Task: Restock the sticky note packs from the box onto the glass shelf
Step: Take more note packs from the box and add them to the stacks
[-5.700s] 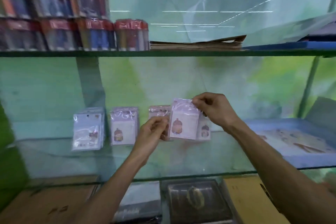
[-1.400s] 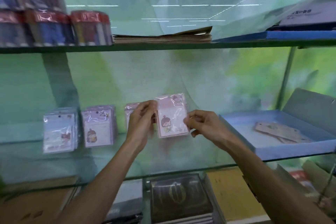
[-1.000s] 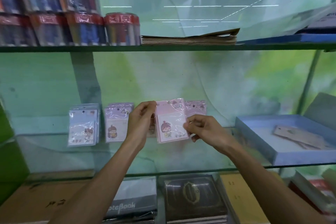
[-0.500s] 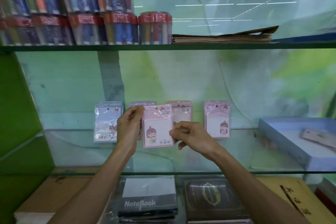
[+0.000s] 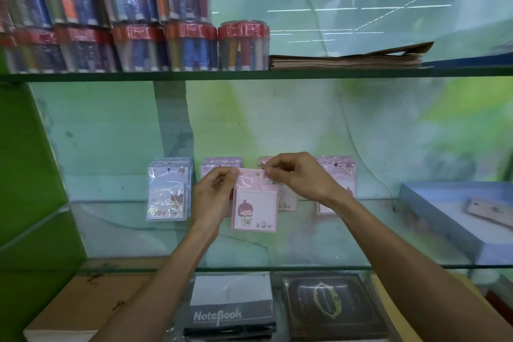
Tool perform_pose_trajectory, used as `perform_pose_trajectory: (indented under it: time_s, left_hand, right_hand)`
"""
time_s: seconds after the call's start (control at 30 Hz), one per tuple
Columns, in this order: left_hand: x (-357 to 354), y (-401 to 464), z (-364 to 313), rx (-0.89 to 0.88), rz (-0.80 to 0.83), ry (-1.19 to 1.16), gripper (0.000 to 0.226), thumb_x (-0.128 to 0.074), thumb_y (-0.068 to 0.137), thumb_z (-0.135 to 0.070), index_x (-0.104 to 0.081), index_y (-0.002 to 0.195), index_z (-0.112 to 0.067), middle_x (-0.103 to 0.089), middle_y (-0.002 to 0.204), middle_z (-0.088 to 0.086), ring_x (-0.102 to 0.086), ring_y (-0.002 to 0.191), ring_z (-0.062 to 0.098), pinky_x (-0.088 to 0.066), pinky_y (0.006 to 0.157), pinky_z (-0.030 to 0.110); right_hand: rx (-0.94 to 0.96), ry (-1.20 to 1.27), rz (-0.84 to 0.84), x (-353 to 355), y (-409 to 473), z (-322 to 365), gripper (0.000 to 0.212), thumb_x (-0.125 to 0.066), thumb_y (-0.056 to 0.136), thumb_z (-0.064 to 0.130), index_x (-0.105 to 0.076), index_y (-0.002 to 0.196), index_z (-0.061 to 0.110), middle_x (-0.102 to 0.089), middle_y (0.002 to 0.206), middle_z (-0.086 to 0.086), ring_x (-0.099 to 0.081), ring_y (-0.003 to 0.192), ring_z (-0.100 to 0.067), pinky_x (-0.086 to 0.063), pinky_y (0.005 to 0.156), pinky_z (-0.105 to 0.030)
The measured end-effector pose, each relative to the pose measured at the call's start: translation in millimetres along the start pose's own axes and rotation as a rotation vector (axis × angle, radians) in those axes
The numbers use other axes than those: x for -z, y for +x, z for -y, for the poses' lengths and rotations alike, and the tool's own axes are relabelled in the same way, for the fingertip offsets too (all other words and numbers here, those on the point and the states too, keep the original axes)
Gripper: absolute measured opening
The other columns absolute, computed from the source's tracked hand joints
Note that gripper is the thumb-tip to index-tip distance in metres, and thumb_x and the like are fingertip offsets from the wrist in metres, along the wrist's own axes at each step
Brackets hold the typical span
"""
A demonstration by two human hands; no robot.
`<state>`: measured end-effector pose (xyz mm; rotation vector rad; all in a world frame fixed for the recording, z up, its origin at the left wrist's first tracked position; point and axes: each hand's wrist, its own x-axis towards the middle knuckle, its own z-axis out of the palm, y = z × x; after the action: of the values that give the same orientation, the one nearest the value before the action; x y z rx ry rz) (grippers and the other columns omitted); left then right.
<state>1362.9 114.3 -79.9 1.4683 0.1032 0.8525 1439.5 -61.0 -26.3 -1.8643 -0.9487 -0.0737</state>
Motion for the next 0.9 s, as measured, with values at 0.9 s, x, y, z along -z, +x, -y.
perform_pose_trajectory:
  time_s: [0.9]
  left_hand:
    - [-20.6, -16.6, -0.8, 0.03, 0.162, 0.069, 0.01, -0.061, 0.094, -0.008, -0.069, 0.098, -0.011, -0.067, 0.08, 0.002, -0.061, 0.063, 0.018, -0.053, 0.057, 0.03]
  right_hand:
    - [0.098, -0.491, -0.269, 35.3, 15.8, -33.2, 0.015, -0.062, 0.091, 0.024, -0.073, 0.1, 0.021, -0.073, 0.101, 0.009, -0.054, 0.09, -0.013, -0.039, 0.076, -0.021]
